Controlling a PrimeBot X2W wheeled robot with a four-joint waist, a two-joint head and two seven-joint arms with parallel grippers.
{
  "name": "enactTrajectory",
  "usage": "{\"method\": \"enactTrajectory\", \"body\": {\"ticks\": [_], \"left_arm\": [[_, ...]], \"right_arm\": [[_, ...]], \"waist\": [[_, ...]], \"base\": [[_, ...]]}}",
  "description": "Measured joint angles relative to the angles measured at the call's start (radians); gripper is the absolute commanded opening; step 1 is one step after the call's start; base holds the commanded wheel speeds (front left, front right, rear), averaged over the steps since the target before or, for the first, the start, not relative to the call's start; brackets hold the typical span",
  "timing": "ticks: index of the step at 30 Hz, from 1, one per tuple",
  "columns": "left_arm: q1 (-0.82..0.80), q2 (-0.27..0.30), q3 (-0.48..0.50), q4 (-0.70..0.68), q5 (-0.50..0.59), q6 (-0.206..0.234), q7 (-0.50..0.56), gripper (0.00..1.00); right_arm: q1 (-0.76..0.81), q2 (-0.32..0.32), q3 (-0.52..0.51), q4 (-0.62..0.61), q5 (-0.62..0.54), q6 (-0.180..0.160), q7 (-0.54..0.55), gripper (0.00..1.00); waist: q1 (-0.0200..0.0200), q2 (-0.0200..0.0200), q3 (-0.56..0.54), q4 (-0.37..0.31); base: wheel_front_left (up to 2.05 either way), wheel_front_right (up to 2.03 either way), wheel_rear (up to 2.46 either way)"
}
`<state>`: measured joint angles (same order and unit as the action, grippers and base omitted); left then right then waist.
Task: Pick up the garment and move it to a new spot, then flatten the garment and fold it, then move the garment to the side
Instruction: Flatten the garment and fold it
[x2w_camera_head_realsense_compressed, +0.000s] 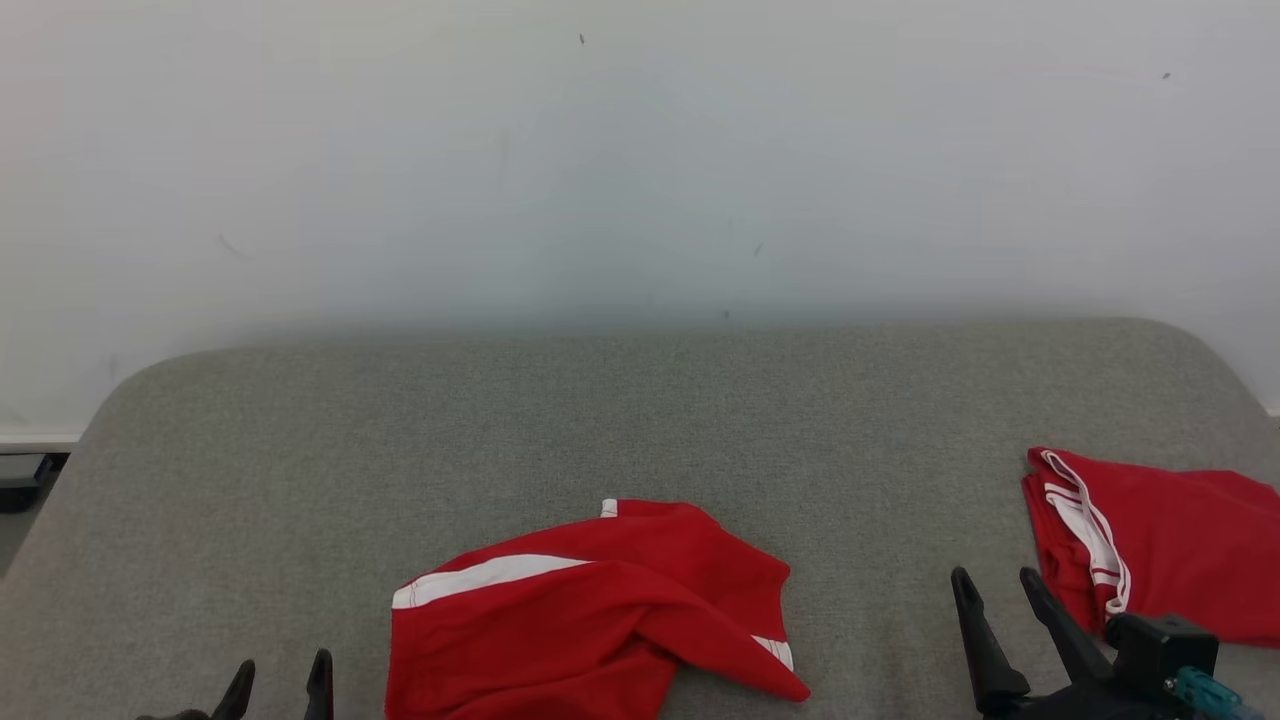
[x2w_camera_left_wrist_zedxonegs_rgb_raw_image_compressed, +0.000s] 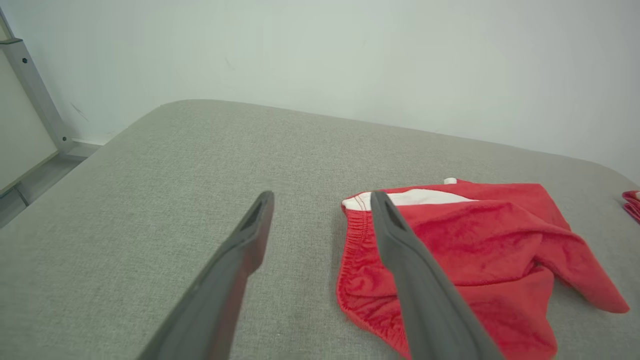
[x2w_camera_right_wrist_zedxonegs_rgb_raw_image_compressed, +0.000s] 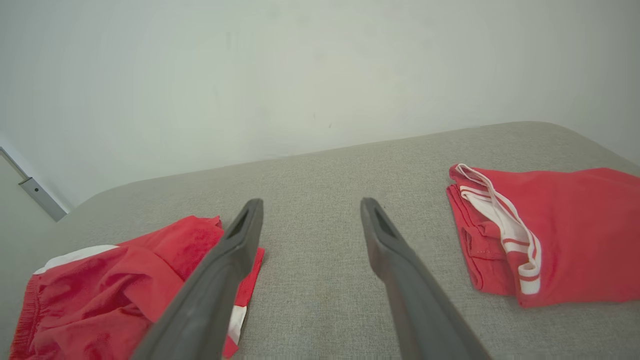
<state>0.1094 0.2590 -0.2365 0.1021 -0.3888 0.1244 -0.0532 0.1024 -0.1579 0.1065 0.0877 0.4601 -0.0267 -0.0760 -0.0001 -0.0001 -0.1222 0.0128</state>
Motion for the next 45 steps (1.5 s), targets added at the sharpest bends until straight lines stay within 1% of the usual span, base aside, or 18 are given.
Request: {"method": "enactTrajectory", "body": {"ticks": [5,11,34,38,40,45], "left_arm": [[0.035,0.005,0.005,-0.008,0.000,0.000,0.000,1.00],[0.036,0.012,0.003,-0.032,-0.001,0.000,0.006,1.00],[0.036,0.001,-0.004,-0.076,0.001,0.000,0.033,1.00],[-0.005,-0.002,-0.035,-0.061,0.002,-0.003,0.078,1.00],[-0.050,0.002,-0.047,-0.038,0.002,-0.018,0.112,1.00],[-0.174,0.005,-0.068,0.063,0.000,-0.030,0.235,1.00]], "right_arm": [[0.001,-0.002,0.010,0.010,0.006,0.000,0.020,1.00],[0.002,0.000,0.016,0.012,0.006,0.000,0.032,1.00],[0.000,0.006,0.030,0.019,0.006,0.000,0.047,1.00],[0.000,0.002,0.035,0.031,0.014,0.000,0.083,1.00],[-0.003,0.004,0.053,0.040,0.017,0.001,0.114,1.00],[-0.043,0.009,0.100,0.066,0.026,0.006,0.214,1.00]], "waist": [[-0.0001,0.0000,-0.004,0.008],[0.0000,0.0000,-0.001,0.008],[0.0002,0.0001,0.013,0.001],[0.0001,0.0001,0.018,0.010],[0.0001,0.0000,0.022,0.016],[0.0001,0.0001,0.039,0.022]], "base": [[0.00,0.00,0.00],[0.00,0.00,0.00],[0.00,0.00,0.00],[0.00,0.00,0.00],[0.00,0.00,0.00],[0.00,0.00,0.00]]}}
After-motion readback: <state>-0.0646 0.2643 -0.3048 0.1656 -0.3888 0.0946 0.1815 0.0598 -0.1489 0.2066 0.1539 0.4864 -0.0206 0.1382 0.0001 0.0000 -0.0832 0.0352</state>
